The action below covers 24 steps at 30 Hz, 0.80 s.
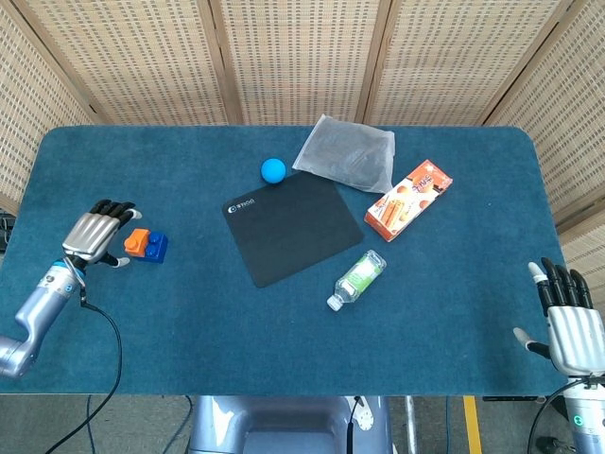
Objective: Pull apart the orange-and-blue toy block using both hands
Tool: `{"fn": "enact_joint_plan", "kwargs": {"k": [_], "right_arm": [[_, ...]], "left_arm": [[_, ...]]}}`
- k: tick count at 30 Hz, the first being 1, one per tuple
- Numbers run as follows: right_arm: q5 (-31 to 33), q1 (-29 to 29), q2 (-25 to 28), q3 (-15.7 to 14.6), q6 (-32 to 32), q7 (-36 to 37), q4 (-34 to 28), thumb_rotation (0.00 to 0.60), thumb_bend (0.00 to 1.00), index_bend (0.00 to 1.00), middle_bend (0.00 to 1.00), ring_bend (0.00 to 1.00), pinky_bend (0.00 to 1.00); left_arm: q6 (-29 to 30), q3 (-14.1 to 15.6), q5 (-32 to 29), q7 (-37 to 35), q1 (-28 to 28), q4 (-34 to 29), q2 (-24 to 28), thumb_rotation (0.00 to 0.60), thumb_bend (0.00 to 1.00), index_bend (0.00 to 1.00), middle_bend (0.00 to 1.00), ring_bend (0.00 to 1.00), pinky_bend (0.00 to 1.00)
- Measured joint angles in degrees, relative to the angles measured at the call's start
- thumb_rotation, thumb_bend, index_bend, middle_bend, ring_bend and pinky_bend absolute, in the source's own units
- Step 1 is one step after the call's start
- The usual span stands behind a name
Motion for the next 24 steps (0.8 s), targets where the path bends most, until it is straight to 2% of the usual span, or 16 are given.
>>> {"fn": "enact_joint_plan", "kwargs": {"k": [4, 9, 13, 18, 24], "right_arm": [[0.23, 0.10, -0.02, 0.08, -0.24, 0.22, 0.16, 0.600, 0.00, 0.00, 0.00, 0.00, 0.00], [0.50, 0.17, -0.03, 0.15, -0.46, 0.56, 0.30, 0.600, 0.00, 0.00, 0.00, 0.00, 0.00], [0.59, 0.27, -0.05, 0.15, -0.70, 0.76, 0.40, 0.600, 0.00, 0.00, 0.00, 0.00, 0.00], [0.56, 0.33, -0.03, 0.10, -0.79, 1.04, 0.38, 0.600, 0.00, 0.00, 0.00, 0.00, 0.00], [0.26, 0.26, 0.10, -0.02, -0.56, 1.23, 0.25, 0.600, 0.00, 0.00, 0.00, 0.00, 0.00]], "left_arm": [[-1.45, -0.18, -0.83, -0.83, -0.90, 2.07, -2.09, 0.600, 0.15, 0.29, 0.22, 0.21, 0.13], [-1.93, 0.08, -1.24, -2.36, -1.59, 4.60, -4.05, 0.600, 0.17, 0.45, 0.38, 0.35, 0.22], [-1.76, 0.20, -1.67, -2.76, -1.49, 6.40, -4.63, 0.600, 0.22, 0.54, 0.47, 0.43, 0.26], [-0.85, 0.32, -1.99, -4.56, -0.97, 7.04, -4.04, 0.600, 0.26, 0.58, 0.51, 0.47, 0.29], [5.20, -1.05, -2.16, -11.37, 0.36, 3.50, -1.54, 0.600, 0.28, 0.59, 0.52, 0.47, 0.32]]}}
